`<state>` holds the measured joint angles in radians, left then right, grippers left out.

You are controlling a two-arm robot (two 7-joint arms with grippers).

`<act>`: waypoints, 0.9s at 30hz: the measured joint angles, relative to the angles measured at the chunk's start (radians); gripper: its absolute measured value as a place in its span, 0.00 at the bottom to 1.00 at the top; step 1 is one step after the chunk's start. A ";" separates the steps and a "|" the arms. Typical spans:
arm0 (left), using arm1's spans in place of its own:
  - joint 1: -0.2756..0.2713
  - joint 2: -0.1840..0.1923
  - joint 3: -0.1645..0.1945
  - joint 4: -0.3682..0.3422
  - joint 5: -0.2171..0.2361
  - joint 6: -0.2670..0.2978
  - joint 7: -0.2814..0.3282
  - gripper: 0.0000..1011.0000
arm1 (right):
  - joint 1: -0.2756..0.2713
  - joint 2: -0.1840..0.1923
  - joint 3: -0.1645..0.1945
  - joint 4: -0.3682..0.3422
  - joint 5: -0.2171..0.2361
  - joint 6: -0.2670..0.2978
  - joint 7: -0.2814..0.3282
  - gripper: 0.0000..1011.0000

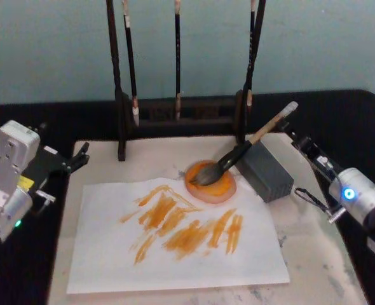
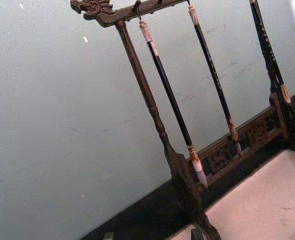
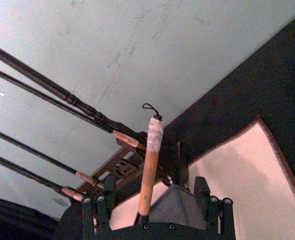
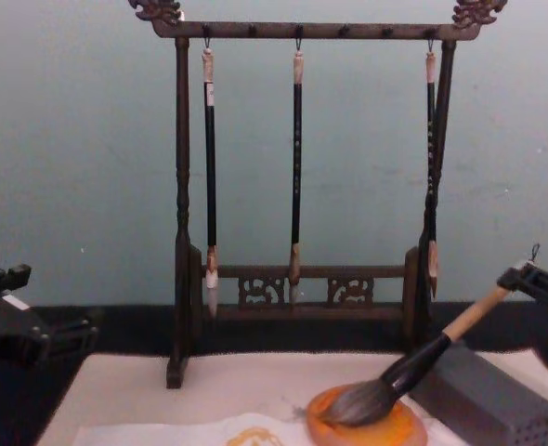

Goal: Pick up the brush from the inkstone, write on the paper, then place the brush back to its original position.

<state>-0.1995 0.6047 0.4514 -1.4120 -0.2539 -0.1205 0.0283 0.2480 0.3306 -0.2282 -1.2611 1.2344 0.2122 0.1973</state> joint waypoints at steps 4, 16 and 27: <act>0.000 0.000 0.000 0.000 0.000 0.000 0.000 0.99 | -0.051 0.036 -0.003 -0.066 -0.017 -0.041 -0.014 0.99; 0.000 0.000 0.000 0.000 0.000 0.000 0.000 0.99 | -0.104 0.098 -0.107 -0.191 -0.416 -0.304 -0.125 0.99; 0.000 0.000 0.000 0.000 0.000 0.000 0.000 0.99 | -0.064 0.094 -0.222 -0.131 -0.834 -0.424 -0.272 0.99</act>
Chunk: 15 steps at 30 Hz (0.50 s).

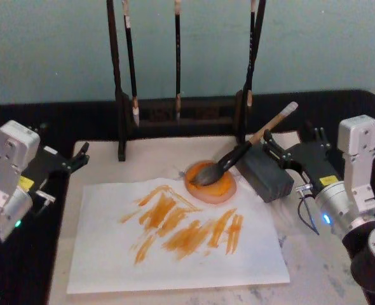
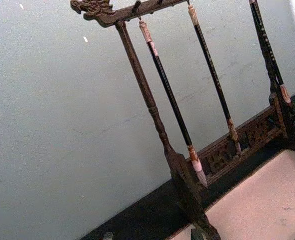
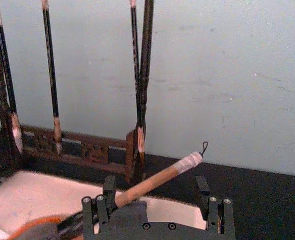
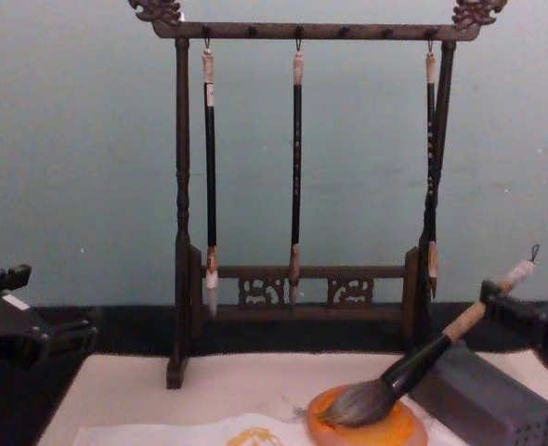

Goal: Pick up the brush from the inkstone, write on the paper, then place the brush back to its original position.

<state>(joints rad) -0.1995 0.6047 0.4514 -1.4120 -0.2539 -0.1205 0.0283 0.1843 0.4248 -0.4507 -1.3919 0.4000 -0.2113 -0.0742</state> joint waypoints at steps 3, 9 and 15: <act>0.000 0.000 0.000 0.000 0.000 0.000 0.000 0.99 | 0.006 -0.008 -0.006 0.018 -0.026 -0.001 -0.007 0.99; 0.000 0.000 0.000 0.000 0.000 0.000 0.000 0.99 | 0.013 -0.025 -0.009 0.051 -0.062 0.001 -0.011 0.99; 0.000 0.000 0.000 0.000 0.000 0.000 0.000 0.99 | 0.014 -0.029 -0.007 0.058 -0.071 0.003 -0.011 0.99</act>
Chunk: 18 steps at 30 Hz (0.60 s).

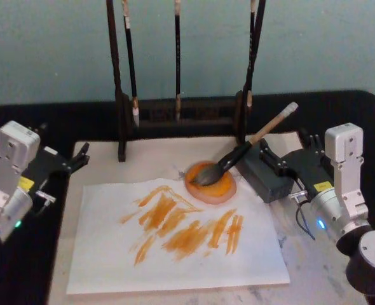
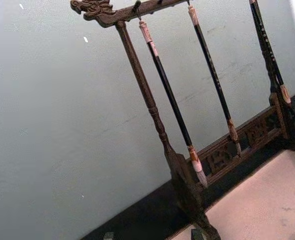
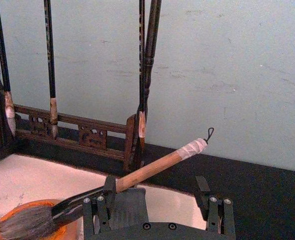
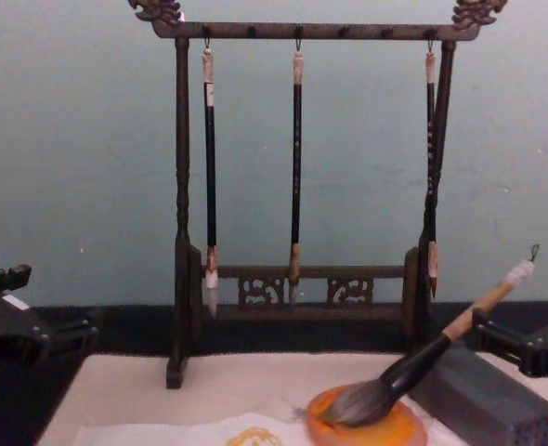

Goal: Pick up the brush from the inkstone, write on the paper, then place the brush back to its original position.

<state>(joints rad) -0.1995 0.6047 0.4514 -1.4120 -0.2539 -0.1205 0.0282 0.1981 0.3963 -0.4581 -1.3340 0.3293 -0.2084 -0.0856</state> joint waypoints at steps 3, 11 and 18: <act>0.000 0.000 0.000 0.000 0.000 0.000 0.000 0.99 | 0.000 0.000 0.000 -0.001 0.001 0.001 0.000 0.99; 0.000 0.000 0.000 0.000 0.000 0.000 0.000 0.99 | 0.000 0.001 0.001 -0.001 0.003 0.002 0.000 0.99; 0.000 0.000 0.000 0.000 0.000 0.000 0.000 0.99 | 0.000 0.001 0.001 -0.002 0.005 0.003 0.001 0.99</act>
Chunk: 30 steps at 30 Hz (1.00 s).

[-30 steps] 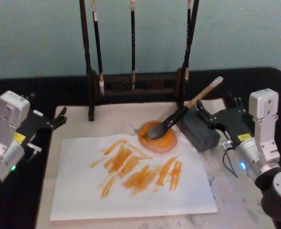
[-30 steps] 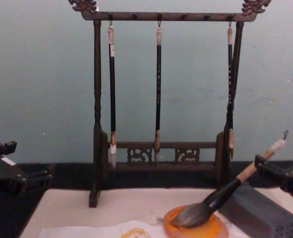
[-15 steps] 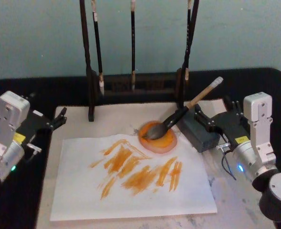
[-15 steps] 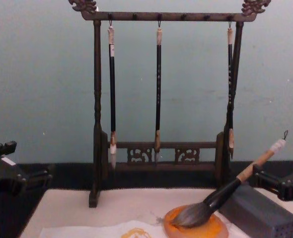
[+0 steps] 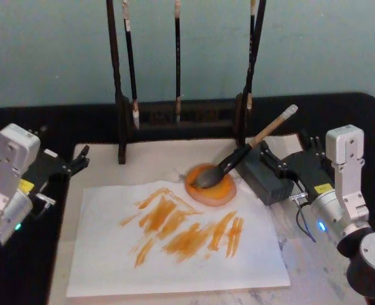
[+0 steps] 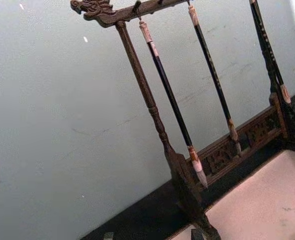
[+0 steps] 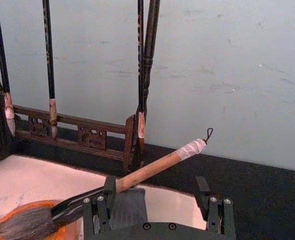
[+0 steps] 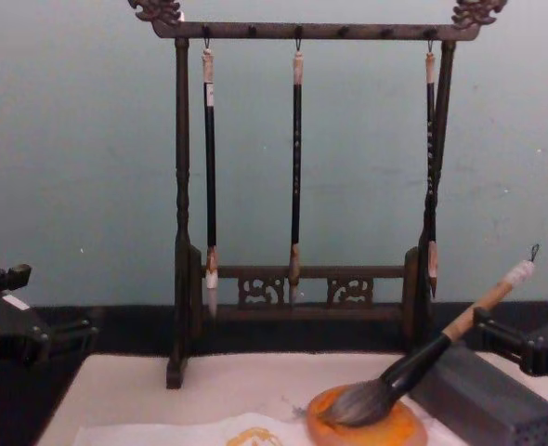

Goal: Pick up the brush from the inkstone, write on the paper, then place the brush back to its original position.

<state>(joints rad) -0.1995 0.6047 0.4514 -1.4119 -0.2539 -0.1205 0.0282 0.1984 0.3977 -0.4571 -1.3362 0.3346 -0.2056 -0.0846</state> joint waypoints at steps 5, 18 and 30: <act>0.000 0.000 0.000 0.000 0.000 0.000 0.000 0.99 | 0.000 0.000 0.000 0.000 0.001 0.000 0.000 0.99; 0.000 0.000 0.000 0.000 0.000 0.000 0.000 0.99 | 0.000 0.000 0.000 0.000 0.002 0.000 0.000 0.99; 0.000 0.000 0.000 0.000 0.000 0.000 0.000 0.99 | 0.000 0.000 0.000 0.000 0.002 0.000 0.000 0.99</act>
<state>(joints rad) -0.1995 0.6047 0.4514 -1.4119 -0.2539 -0.1205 0.0283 0.1984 0.3980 -0.4572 -1.3365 0.3370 -0.2053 -0.0845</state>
